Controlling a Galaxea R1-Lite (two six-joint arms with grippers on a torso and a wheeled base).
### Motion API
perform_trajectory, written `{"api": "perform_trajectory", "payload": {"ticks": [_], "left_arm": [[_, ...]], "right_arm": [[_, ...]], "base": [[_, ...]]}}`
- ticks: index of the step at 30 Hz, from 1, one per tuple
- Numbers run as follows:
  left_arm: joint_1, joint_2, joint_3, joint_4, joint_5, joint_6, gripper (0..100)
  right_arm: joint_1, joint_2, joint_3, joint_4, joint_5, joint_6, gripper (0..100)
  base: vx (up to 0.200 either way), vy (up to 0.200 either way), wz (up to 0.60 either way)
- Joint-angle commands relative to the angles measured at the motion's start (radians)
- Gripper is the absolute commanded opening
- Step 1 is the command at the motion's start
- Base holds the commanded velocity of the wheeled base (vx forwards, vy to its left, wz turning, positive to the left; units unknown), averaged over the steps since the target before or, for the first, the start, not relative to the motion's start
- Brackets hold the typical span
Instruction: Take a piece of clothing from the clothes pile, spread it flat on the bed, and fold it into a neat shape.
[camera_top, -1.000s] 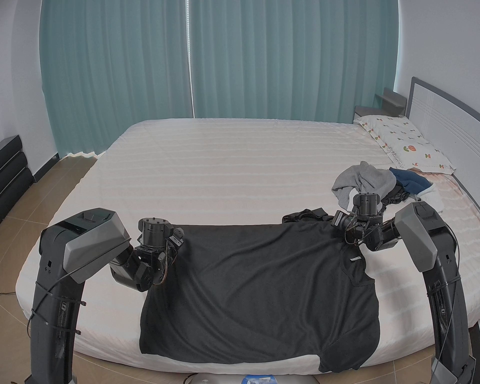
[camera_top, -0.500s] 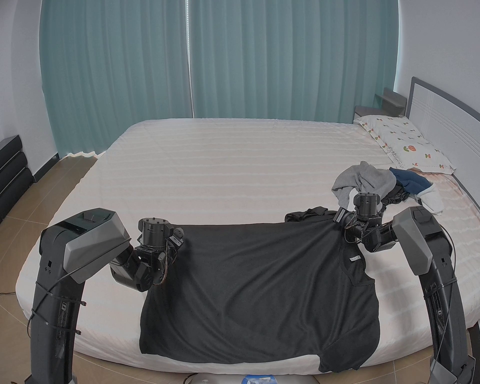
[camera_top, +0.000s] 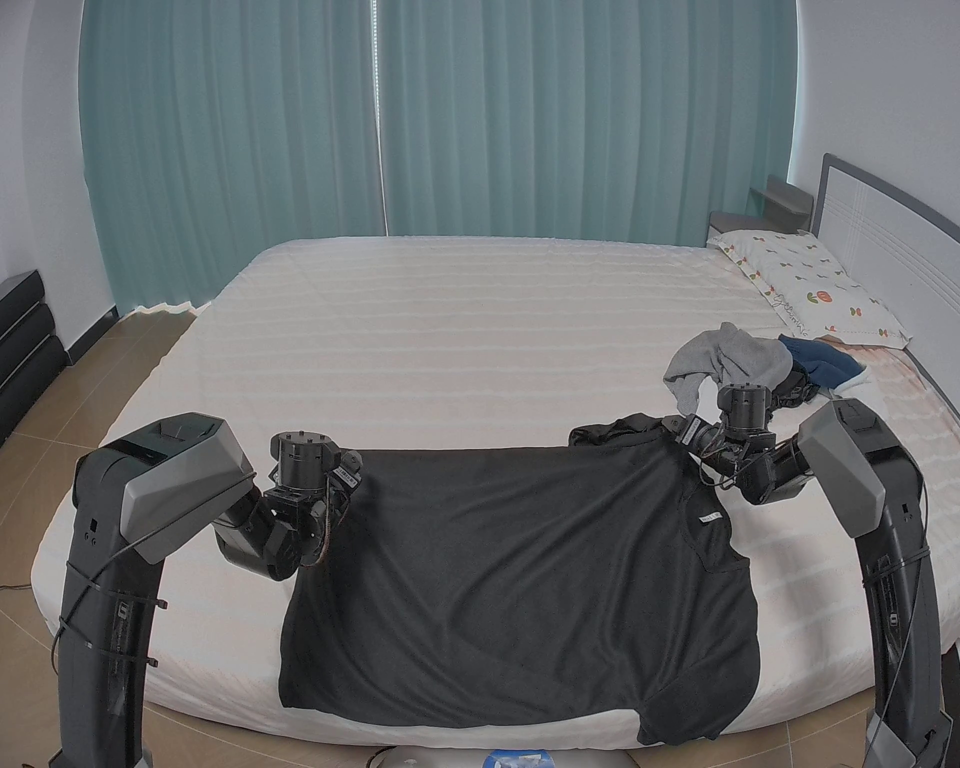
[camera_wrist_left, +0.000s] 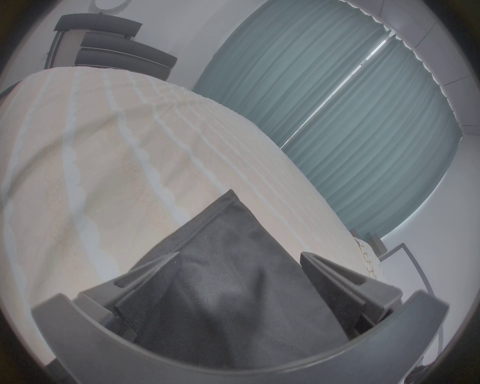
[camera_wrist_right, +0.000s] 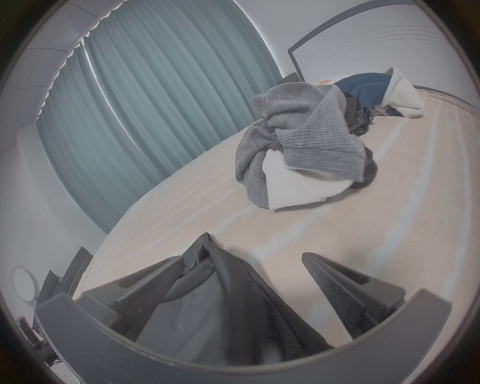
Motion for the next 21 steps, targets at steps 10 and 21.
{"api": "perform_trajectory", "payload": {"ticks": [10,21], "left_arm": [[-0.024,-0.245,0.166,-0.005,-0.009,-0.006,100],[-0.027,-0.367,0.539,-0.026,-0.078,-0.048,100]], "right_arm": [[0.033,-0.558,0.992,-0.421,0.101,0.045,100],[0.078,-0.604,1.268,-0.558,0.124,0.170,100]], "base": [[0.000,0.000,0.00],[-0.091,0.000,0.00]]}}
